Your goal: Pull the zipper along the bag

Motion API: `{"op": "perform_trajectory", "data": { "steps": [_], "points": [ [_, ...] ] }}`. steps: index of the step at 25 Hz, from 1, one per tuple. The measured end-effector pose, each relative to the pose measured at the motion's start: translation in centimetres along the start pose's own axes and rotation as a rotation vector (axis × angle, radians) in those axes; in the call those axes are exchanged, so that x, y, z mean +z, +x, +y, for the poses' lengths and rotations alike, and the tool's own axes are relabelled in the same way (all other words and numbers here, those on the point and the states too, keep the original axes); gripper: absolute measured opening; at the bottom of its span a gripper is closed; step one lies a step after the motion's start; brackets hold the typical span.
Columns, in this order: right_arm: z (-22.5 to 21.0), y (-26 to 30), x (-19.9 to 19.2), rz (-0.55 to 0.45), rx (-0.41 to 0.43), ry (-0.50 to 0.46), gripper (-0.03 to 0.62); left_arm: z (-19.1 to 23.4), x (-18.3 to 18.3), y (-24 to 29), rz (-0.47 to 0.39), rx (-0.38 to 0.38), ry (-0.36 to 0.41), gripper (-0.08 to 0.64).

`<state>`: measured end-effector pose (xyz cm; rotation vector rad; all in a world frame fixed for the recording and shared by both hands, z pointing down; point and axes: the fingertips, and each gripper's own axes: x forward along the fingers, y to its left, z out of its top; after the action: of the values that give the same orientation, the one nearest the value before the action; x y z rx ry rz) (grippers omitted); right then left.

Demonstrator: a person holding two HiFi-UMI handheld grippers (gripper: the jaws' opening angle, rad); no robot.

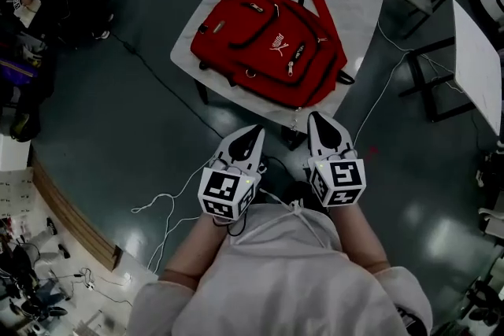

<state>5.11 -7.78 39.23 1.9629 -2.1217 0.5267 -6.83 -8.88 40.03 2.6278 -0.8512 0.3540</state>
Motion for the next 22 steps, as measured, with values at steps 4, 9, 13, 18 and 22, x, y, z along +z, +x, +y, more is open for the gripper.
{"op": "perform_trajectory", "data": {
  "steps": [4, 9, 13, 18, 22],
  "points": [
    [-0.6, 1.8, -1.2, 0.075, 0.001, 0.002, 0.028, 1.6, -1.1, 1.2, 0.032, 0.005, -0.039, 0.021],
    [-1.9, 4.9, -4.7, 0.203, 0.070, -0.034, 0.028, 2.5, -3.3, 3.7, 0.091, 0.042, -0.044, 0.021],
    [-3.9, 7.2, -7.3, 0.308, 0.135, -0.050, 0.028, 2.3, -4.8, 6.3, 0.123, 0.094, -0.092, 0.021],
    [-6.0, 9.3, -9.1, 0.393, 0.225, -0.088, 0.028, 1.7, -6.9, 9.7, 0.168, 0.155, -0.146, 0.021],
    [-6.8, 10.6, -11.5, 0.457, 0.295, -0.110, 0.028, 1.6, -9.6, 11.9, 0.225, 0.207, -0.160, 0.021]
  ]
}}
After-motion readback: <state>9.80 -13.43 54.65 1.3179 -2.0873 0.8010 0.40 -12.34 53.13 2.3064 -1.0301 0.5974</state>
